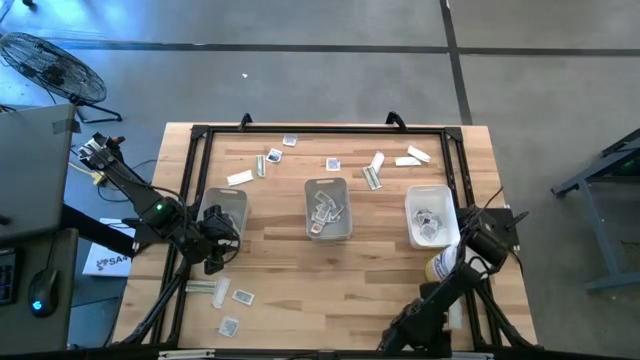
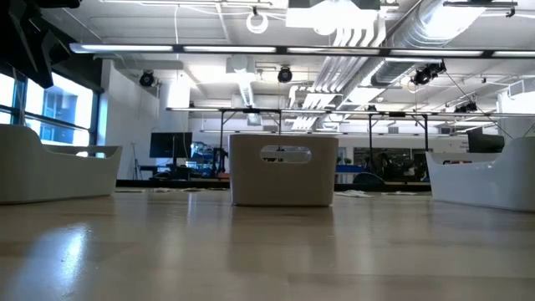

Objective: Pick & Place First Aid Supplies
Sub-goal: Put the bandage pack into the left gray bin

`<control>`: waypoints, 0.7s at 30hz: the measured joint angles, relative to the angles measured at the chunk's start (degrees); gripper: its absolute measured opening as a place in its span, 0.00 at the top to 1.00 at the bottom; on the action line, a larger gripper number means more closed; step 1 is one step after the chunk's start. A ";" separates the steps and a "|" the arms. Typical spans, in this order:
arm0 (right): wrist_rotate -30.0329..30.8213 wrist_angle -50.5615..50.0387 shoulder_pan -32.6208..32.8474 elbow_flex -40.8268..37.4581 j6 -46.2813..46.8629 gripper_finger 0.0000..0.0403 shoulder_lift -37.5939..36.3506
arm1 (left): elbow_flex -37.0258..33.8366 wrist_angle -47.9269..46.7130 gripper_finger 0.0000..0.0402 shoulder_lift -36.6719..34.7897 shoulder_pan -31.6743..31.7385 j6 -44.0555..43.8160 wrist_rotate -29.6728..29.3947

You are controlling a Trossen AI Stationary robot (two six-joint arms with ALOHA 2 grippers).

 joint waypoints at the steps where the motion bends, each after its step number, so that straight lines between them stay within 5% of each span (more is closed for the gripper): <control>1: -0.86 1.49 0.39 -1.01 -0.32 0.41 0.00 | 0.00 0.01 0.68 0.01 0.01 0.00 0.00; 5: -3.96 5.39 2.03 -4.25 -0.50 0.42 0.00 | 0.00 0.00 0.68 0.00 0.01 0.00 0.00; 21: -1.01 12.70 3.46 -8.45 2.22 0.57 -0.33 | 0.00 0.02 0.68 0.00 0.00 -0.01 0.00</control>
